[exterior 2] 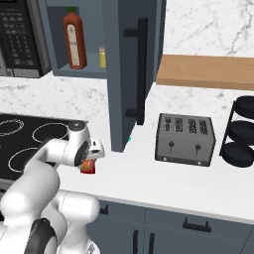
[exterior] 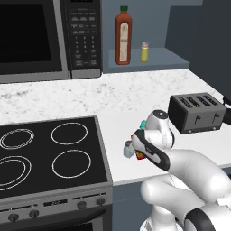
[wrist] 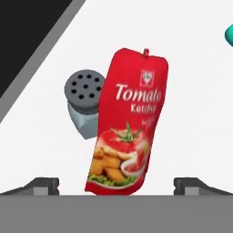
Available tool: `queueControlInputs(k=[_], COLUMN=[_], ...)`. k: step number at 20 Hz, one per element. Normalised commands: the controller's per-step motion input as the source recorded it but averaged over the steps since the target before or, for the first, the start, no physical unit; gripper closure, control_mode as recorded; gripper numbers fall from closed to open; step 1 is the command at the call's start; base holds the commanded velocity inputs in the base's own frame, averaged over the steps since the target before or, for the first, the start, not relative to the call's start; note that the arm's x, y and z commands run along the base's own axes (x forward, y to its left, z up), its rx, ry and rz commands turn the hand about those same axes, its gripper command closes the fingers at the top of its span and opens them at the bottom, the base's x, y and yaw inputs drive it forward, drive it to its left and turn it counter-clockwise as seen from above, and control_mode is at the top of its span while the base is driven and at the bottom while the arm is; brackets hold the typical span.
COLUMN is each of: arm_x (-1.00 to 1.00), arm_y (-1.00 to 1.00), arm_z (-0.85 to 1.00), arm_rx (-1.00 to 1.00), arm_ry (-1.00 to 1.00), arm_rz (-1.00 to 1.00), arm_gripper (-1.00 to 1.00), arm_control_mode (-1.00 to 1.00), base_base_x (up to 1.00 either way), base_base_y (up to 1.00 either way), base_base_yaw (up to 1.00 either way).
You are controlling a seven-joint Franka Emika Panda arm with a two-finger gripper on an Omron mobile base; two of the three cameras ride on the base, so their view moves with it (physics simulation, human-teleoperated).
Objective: Put the shaker and condiment bottle from the counter next to their counterparts in the cabinet.
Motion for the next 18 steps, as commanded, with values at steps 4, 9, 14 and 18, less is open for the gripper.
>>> queueControlInputs(k=[4, 9, 14, 18], arm_x=[0.21, 0.03, 0.08, 0.06], arm_y=[0.0, -0.06, -0.01, 0.0], arm_z=[-0.21, -0.35, -0.28, -0.28], arm_rx=[0.0, 0.0, 0.0, 0.0], arm_ry=[0.0, 0.0, 0.0, 0.0], arm_rz=[0.03, 0.04, 0.05, 0.04], arm_gripper=[-1.0, -1.0, -1.0, -1.0], arm_control_mode=[-1.0, -1.0, -1.0, -1.0], base_base_x=[0.0, 0.0, 0.0, 0.0], base_base_y=[0.0, 0.0, 0.0, 0.0], base_base_yaw=[0.0, 0.0, 0.0, 0.0])
